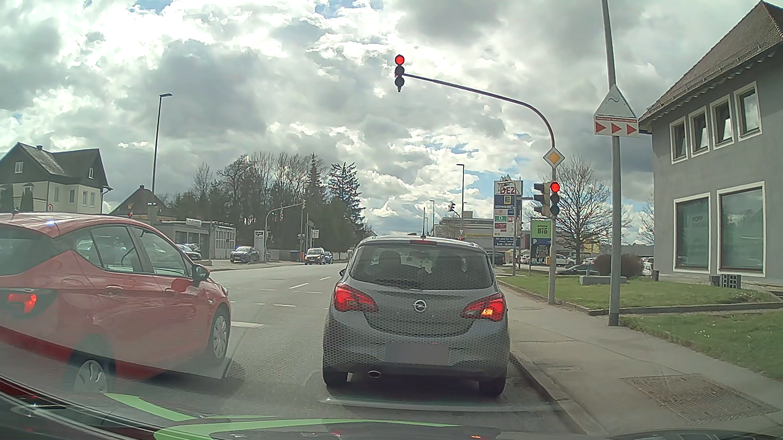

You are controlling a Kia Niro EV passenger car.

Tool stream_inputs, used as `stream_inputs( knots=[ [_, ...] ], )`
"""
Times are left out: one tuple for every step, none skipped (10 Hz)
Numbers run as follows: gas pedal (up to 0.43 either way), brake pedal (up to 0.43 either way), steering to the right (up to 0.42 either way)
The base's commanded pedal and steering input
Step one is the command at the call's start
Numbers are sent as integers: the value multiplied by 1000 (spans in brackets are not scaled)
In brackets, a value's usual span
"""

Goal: Follow the waypoints while adhering to traffic rules and regulations

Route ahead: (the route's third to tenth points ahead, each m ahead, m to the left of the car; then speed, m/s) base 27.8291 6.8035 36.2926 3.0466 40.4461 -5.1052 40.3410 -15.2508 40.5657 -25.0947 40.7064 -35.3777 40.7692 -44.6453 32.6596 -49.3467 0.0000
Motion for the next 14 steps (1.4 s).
stream_inputs(
  knots=[
    [0, 317, -4],
    [0, 317, -4],
    [0, 317, -4],
    [0, 311, -4],
    [0, 317, -4],
    [0, 317, -4],
    [0, 317, -4],
    [0, 317, -4],
    [0, 317, -3],
    [0, 317, -4],
    [0, 317, -4],
    [0, 317, -4],
    [0, 317, -3],
    [0, 317, -4]
  ],
)
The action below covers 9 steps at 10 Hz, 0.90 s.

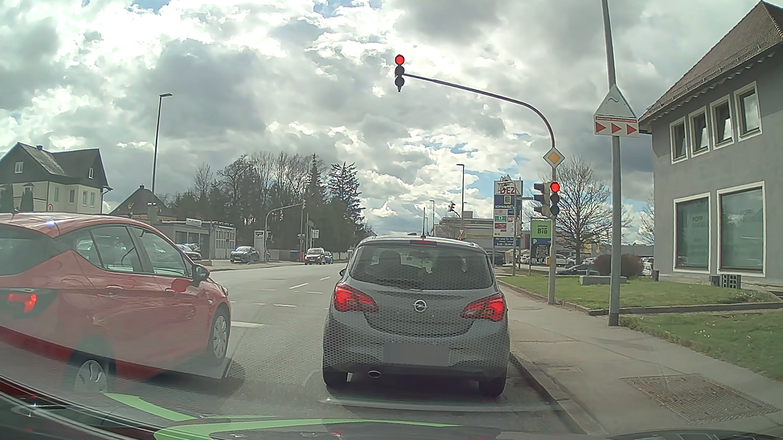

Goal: Follow the waypoints while adhering to traffic rules and regulations

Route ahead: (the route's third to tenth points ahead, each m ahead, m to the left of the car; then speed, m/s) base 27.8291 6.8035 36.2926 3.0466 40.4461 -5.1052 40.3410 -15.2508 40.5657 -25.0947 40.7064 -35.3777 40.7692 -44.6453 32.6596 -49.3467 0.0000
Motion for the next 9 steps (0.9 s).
stream_inputs(
  knots=[
    [0, 317, -3],
    [0, 317, -4],
    [0, 317, -3],
    [0, 317, -3],
    [0, 317, -4],
    [0, 317, -3],
    [0, 317, -4],
    [0, 317, -3],
    [0, 317, -4]
  ],
)
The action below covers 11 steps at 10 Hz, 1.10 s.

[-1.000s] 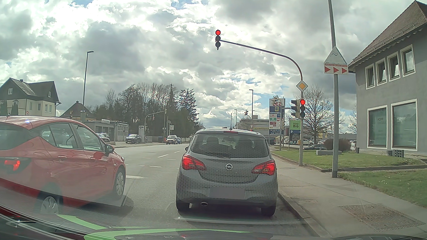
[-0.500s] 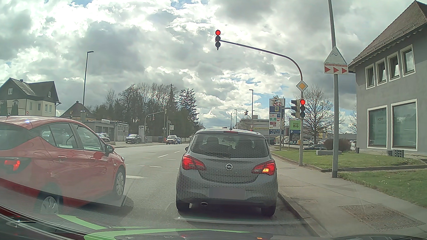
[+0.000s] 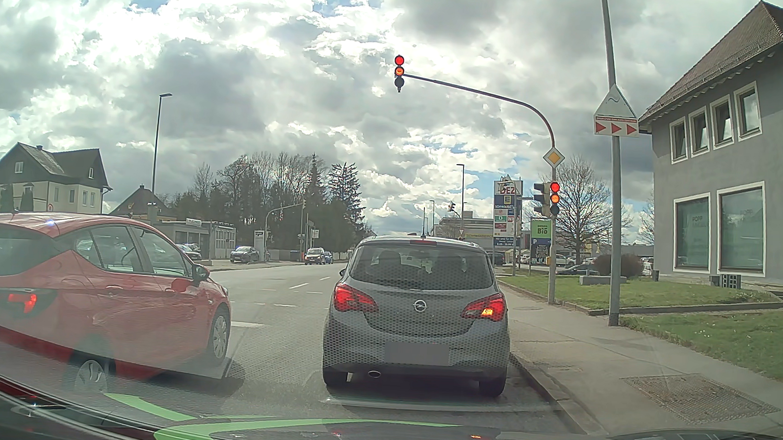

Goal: Follow the waypoints while adhering to traffic rules and regulations

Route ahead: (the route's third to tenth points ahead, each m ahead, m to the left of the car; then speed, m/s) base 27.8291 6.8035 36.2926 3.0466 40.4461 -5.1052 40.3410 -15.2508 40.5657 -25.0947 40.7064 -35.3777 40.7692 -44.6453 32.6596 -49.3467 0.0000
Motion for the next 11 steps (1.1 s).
stream_inputs(
  knots=[
    [0, 317, -4],
    [0, 317, -3],
    [0, 317, -3],
    [0, 317, -4],
    [0, 317, -4],
    [0, 317, -3],
    [0, 317, -4],
    [0, 317, -4],
    [0, 317, -4],
    [0, 317, -4],
    [0, 317, -3]
  ],
)
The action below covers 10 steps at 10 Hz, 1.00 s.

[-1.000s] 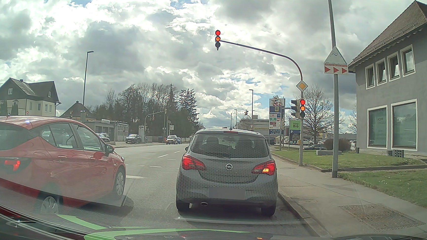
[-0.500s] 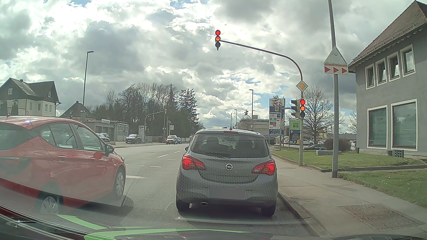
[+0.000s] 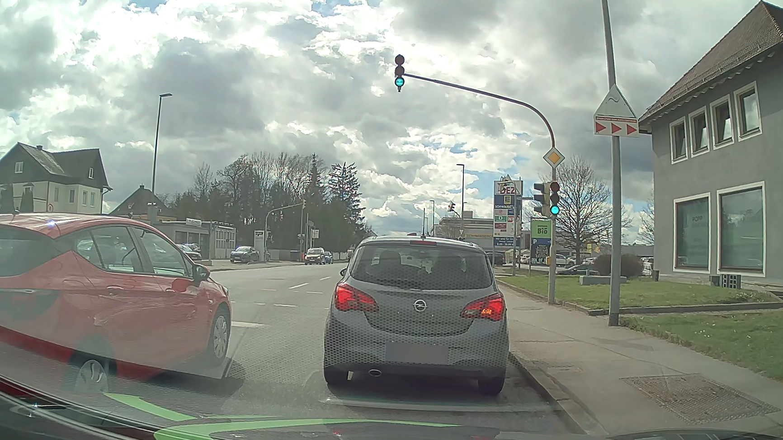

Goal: Follow the waypoints while adhering to traffic rules and regulations

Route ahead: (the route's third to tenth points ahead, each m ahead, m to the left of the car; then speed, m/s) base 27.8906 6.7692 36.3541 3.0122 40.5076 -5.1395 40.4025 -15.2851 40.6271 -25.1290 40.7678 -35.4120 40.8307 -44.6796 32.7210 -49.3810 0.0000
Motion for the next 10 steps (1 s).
stream_inputs(
  knots=[
    [0, 317, -4],
    [0, 317, -3],
    [0, 317, -4],
    [0, 317, -3],
    [0, 317, -3],
    [0, 317, -4],
    [0, 317, -3],
    [0, 317, -4],
    [0, 317, -4],
    [0, 317, -4]
  ],
)
